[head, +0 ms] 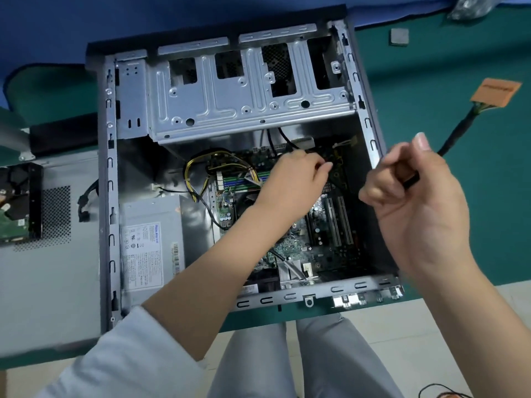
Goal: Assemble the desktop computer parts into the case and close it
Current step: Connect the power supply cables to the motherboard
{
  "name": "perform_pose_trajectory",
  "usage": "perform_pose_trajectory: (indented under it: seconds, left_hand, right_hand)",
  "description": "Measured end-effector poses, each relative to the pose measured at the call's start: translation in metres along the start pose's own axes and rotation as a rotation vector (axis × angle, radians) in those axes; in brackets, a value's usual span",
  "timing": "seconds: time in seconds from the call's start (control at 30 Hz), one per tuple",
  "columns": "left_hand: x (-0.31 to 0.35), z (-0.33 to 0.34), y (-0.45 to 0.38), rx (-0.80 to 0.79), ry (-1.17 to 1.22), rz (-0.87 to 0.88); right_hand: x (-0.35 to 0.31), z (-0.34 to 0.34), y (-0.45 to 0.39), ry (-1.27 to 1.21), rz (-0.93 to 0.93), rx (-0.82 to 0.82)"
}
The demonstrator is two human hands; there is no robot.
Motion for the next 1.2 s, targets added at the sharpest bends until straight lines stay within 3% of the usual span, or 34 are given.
perform_pose_trajectory:
  seconds: [0.07,0.17,0.27,0.37,0.67,1.2]
  left_hand:
    - [0.003,0.006,-0.007,-0.077,0.103,-0.123]
    - [0.003,0.012,-0.017,-0.045,0.421,-0.386]
    - [0.010,0.022,-0.018,-0.082,0.936,-0.672]
    - [0.019,0.033,-0.015,-0.036,1.143,-0.797]
    - [0.021,0.034,-0.028,-0.016,0.973,-0.635]
    - [0.016,0.034,-0.031,-0.005,0.951,-0.534]
  right_hand:
    - [-0.006,-0.002,-0.003,0.015,-0.006,0.002]
    - [-0.012,-0.007,-0.007,0.040,-0.012,-0.018]
    - [-0.012,-0.010,-0.011,0.145,-0.015,-0.069]
    - [-0.008,-0.012,-0.013,0.231,-0.032,-0.127]
    - [0.001,-0.014,-0.012,0.303,-0.201,-0.044]
    - [0.001,-0.011,-0.011,0.303,-0.232,-0.005]
Point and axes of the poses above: each hand's wrist, its own y-axis away from the middle knuckle, its own z-axis out of the palm, x = y × z, the point moved 2 cm from there along -y, towards the middle knuckle, and after that the axes turned 14 degrees about -y, right-handed, at the moved point
